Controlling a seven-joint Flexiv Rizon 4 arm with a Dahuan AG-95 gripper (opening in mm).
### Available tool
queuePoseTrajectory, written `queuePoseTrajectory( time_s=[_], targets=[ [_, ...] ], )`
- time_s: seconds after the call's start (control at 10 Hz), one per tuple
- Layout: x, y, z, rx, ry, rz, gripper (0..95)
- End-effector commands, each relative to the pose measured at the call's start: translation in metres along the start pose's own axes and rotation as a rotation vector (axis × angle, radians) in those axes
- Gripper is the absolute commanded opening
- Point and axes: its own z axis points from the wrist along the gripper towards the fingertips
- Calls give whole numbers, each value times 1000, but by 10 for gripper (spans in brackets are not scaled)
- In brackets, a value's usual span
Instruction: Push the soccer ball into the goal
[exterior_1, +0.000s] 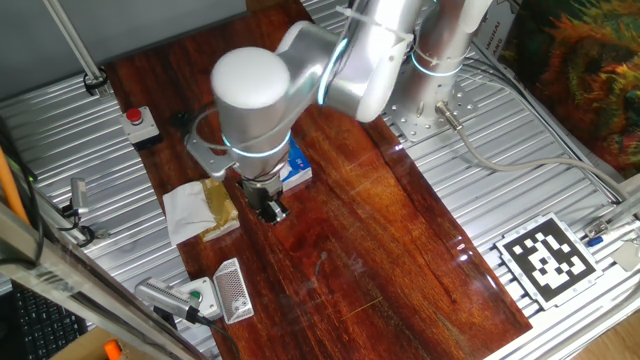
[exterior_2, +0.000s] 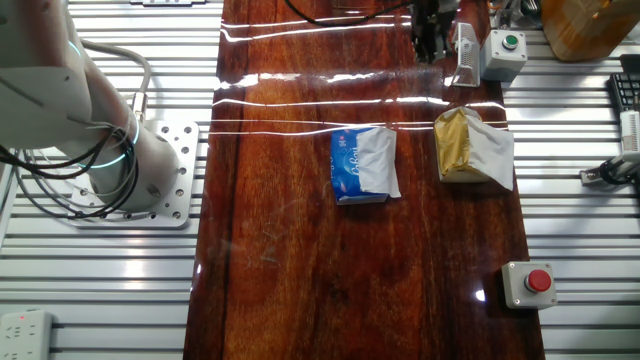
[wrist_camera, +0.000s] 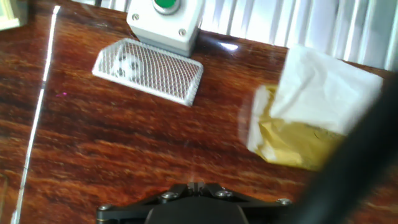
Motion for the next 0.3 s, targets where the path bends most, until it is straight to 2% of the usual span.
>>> queuePoseTrajectory(
  time_s=[0.1,0.3],
  targets=[
    [-3,1,1,-26,7,-11,0],
    [-2,2,2,-30,7,-12,0]
  ],
)
